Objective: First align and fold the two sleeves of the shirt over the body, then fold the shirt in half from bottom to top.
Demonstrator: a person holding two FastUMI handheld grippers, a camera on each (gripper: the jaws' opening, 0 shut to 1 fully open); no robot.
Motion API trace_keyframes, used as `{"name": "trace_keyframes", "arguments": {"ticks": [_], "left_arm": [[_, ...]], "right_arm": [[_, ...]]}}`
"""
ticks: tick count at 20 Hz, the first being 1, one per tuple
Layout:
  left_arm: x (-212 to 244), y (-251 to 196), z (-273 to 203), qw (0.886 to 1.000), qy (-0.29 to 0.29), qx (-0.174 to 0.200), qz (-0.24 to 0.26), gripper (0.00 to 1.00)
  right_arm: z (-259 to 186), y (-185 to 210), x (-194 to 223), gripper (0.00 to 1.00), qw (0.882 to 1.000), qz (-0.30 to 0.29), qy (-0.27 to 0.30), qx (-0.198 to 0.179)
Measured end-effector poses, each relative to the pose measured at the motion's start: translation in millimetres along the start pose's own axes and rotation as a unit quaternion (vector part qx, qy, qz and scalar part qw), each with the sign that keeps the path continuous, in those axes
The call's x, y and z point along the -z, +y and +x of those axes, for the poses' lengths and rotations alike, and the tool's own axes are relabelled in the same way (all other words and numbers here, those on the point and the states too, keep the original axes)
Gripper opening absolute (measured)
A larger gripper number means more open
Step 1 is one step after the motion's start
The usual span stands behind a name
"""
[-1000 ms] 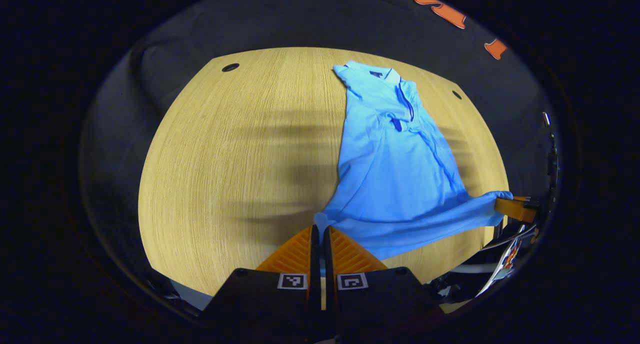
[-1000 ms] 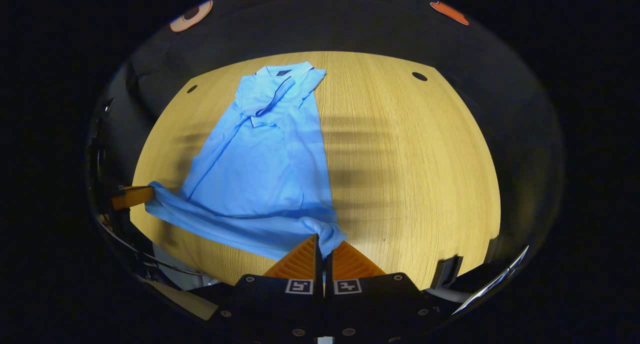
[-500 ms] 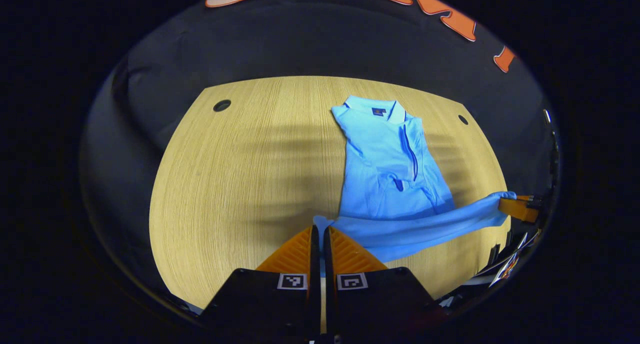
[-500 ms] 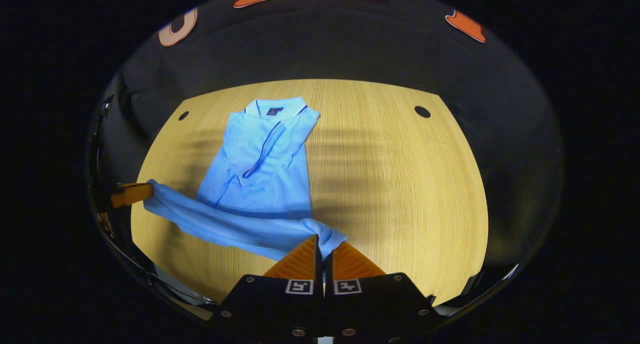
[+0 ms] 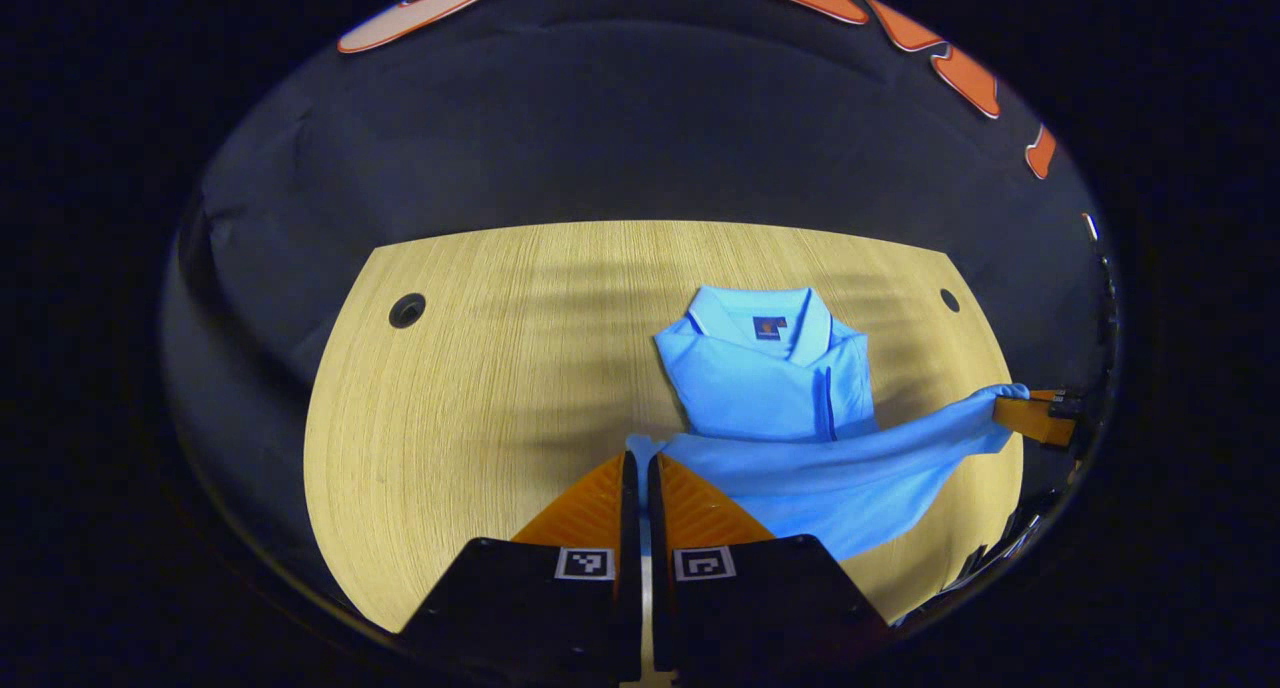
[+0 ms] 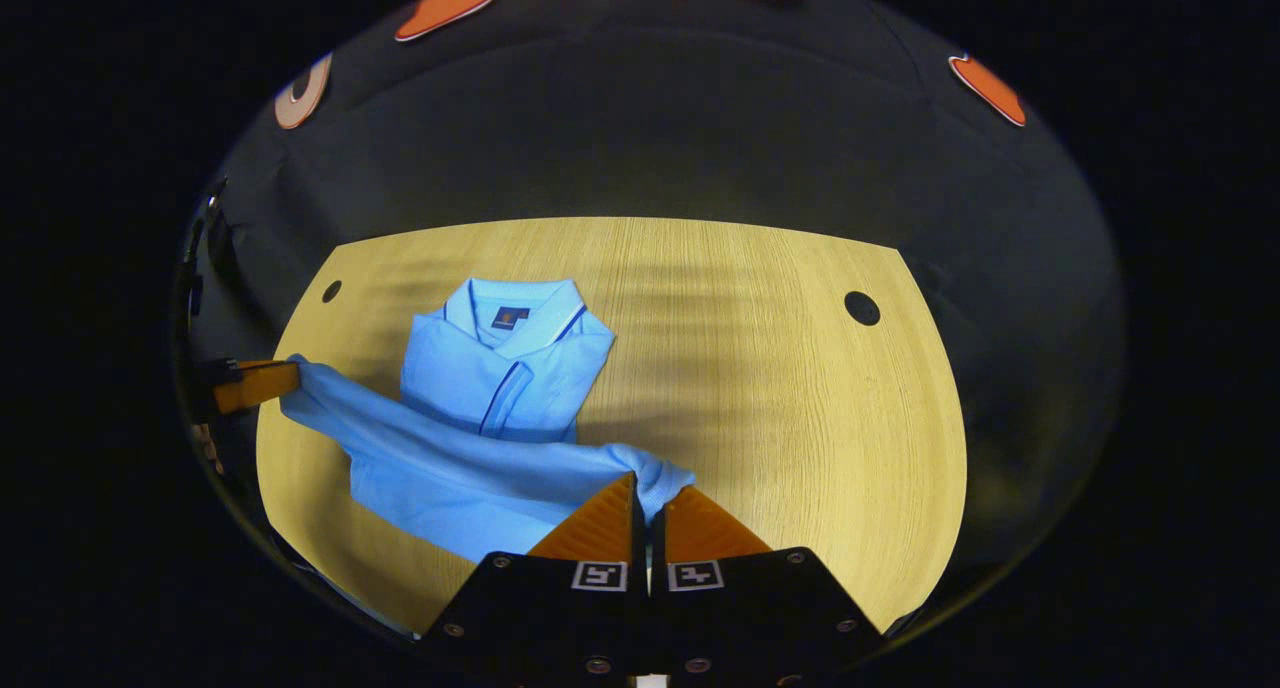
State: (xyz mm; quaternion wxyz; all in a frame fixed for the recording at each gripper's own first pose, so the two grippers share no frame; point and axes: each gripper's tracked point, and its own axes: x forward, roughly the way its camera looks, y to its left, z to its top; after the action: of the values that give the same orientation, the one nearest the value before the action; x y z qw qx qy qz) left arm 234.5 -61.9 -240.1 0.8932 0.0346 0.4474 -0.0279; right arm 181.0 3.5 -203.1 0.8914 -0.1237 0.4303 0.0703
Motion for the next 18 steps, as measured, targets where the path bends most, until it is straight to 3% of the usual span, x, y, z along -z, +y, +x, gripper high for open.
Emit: {"name": "trace_keyframes", "arguments": {"ticks": [8, 14, 17, 18], "left_arm": [[-34.8, 14.5, 62.3, 0.999, 0.011, -0.024, -0.018, 0.08], [-37.6, 28.5, 100.8, 0.999, 0.007, -0.050, -0.022, 0.09], [-40.0, 35.2, 104.9, 0.998, -0.003, -0.058, -0.026, 0.10], [-39.0, 37.5, 102.4, 0.998, -0.006, -0.058, -0.028, 0.24]], "right_arm": [[62.1, -4.3, -53.1, 0.01, 1.000, 0.010, -0.008, -0.008], [106.6, -5.7, -50.9, 0.02, 1.000, 0.005, -0.003, 0.008], [105.3, -5.5, -54.4, 0.15, 1.000, 0.019, -0.008, 0.009], [108.2, -8.6, -54.2, 0.22, 1.000, 0.020, -0.009, 0.014]]}}
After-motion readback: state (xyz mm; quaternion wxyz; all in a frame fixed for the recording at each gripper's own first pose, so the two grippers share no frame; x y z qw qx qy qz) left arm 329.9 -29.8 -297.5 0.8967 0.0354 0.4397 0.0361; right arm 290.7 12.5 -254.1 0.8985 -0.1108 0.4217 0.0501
